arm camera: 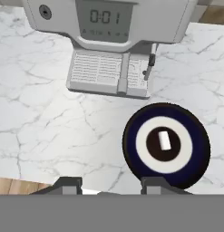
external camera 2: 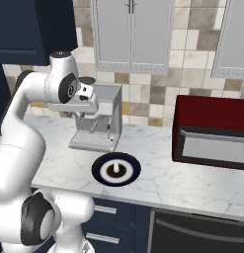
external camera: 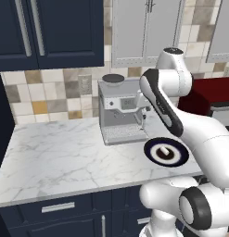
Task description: Pick up the marshmallow and place it in the cup of hot chocolate on the dining counter.
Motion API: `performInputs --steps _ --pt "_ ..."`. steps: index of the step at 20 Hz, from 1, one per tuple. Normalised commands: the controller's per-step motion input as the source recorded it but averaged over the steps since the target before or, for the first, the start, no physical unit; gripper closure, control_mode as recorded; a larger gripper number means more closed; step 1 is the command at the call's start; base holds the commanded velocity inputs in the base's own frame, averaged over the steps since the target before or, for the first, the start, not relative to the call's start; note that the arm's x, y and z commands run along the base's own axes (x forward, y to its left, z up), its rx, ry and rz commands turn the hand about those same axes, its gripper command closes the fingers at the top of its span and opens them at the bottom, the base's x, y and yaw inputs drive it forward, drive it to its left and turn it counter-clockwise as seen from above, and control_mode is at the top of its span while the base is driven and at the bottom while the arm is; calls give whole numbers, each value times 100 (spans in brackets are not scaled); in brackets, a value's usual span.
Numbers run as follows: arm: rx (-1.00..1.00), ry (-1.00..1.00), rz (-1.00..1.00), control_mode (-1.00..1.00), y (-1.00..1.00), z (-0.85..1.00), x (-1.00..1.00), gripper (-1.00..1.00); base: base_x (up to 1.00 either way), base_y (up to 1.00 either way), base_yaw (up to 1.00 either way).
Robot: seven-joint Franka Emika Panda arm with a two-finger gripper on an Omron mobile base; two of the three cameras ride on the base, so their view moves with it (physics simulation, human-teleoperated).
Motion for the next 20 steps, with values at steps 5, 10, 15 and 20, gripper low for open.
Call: performInputs --steps 5,10,15,20 --pt "0 -5 2 -100 4 0 -73 -100 0 0 0" --pt "0 -17 2 -100 -31 -18 -96 -100 0 0 0" --pt "0 -35 13 -100 -67 -45 -47 -100 0 0 0" --pt "1 -18 10 -100 -62 -37 -2 -100 0 0 0"
